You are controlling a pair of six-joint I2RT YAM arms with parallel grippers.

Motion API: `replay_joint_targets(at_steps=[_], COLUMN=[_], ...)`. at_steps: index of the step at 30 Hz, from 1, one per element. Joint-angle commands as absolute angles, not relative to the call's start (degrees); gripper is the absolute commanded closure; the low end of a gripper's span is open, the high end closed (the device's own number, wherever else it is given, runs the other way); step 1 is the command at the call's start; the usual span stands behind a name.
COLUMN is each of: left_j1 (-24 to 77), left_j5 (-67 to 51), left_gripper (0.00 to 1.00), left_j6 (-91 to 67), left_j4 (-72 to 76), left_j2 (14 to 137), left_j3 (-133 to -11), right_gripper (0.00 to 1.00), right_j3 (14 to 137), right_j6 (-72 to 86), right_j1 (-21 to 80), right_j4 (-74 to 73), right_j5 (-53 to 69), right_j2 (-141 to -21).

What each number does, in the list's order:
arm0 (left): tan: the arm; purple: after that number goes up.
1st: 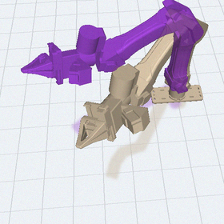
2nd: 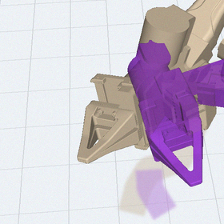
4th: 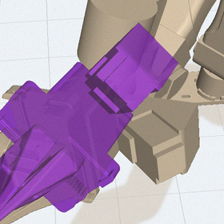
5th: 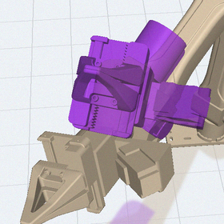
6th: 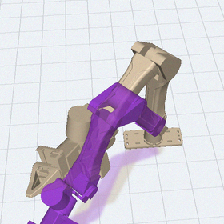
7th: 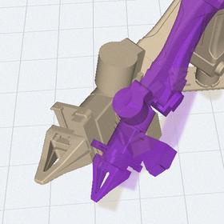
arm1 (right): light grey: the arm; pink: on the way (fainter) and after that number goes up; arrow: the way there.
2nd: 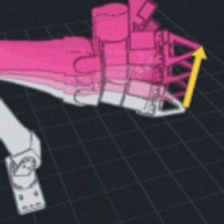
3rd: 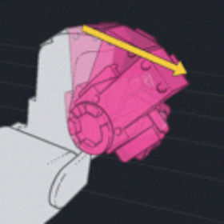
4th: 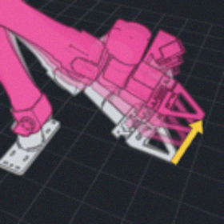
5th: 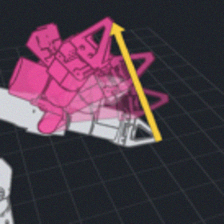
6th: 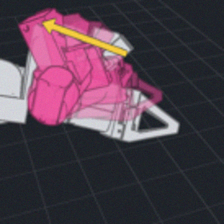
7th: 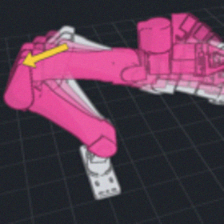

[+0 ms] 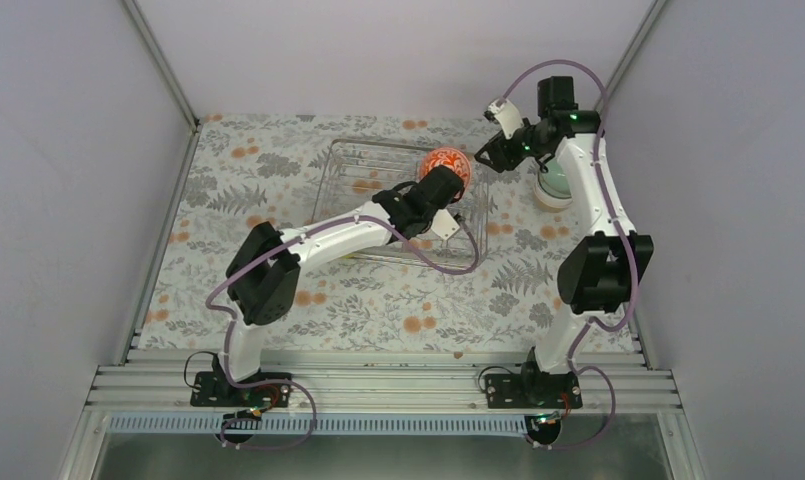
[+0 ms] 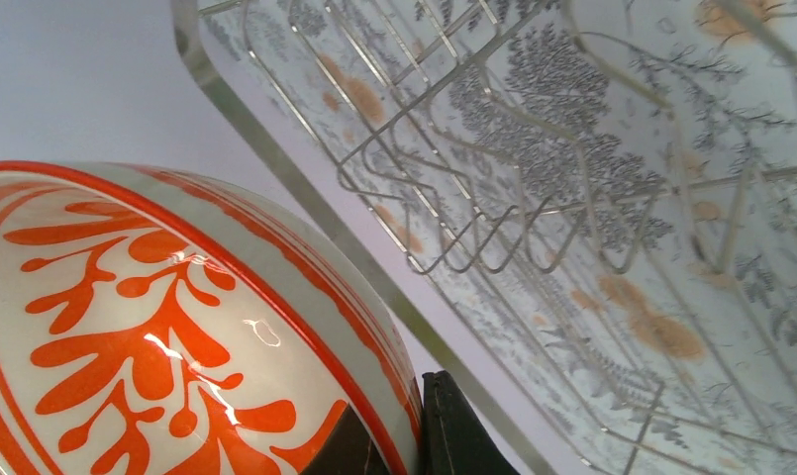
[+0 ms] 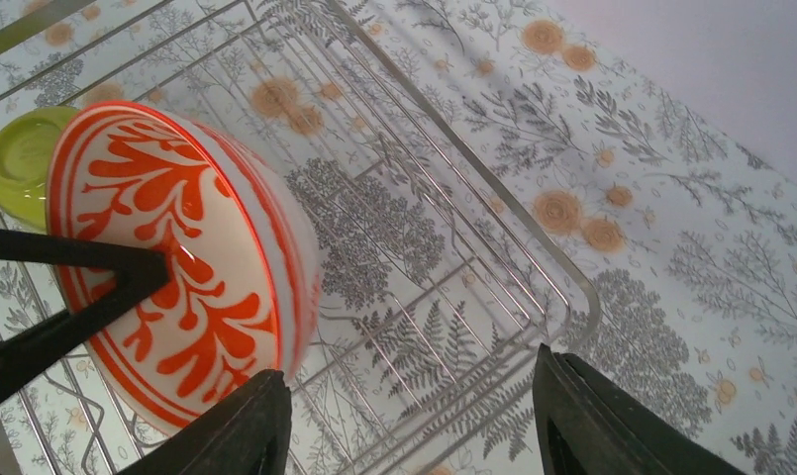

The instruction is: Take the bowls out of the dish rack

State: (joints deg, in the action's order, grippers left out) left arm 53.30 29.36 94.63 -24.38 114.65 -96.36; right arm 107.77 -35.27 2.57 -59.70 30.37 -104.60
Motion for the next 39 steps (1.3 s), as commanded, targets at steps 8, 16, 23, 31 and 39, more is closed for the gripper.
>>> replay_joint_targets(at_steps=[8, 16, 23, 31, 39], left_j1=[55.1, 55.3, 55.3, 55.5, 55.5], left_j5=[36.1, 36.1, 38.0, 40.4, 39.2], left_gripper=[0.98, 0.98, 0.98, 0.98, 0.98], left_j6=[99.3, 98.6, 98.6, 99.0, 96.3], left_j4=[-21.8, -21.9, -20.3, -16.4, -19.2], left_j2=[118.7, 117.9, 117.4, 118.1, 117.8], left_j3=[-104.9, -104.7, -104.2, -103.4, -104.1], right_gripper=[0.41, 0.44, 0.56, 0.74, 0.96], right_j3=[103.1, 100.6, 101.4, 101.3, 102.0], right_j6=[-33.3, -31.8, -30.3, -28.7, -27.8], right_j1=[6.5, 8.2, 9.9, 12.0, 12.4], right_j4=[-50.2, -46.0, -46.4, -46.7, -46.6], right_j5=[27.4, 23.4, 22.6, 20.4, 19.6], right_j2=[-102.1, -102.0, -103.2, -103.5, -103.2])
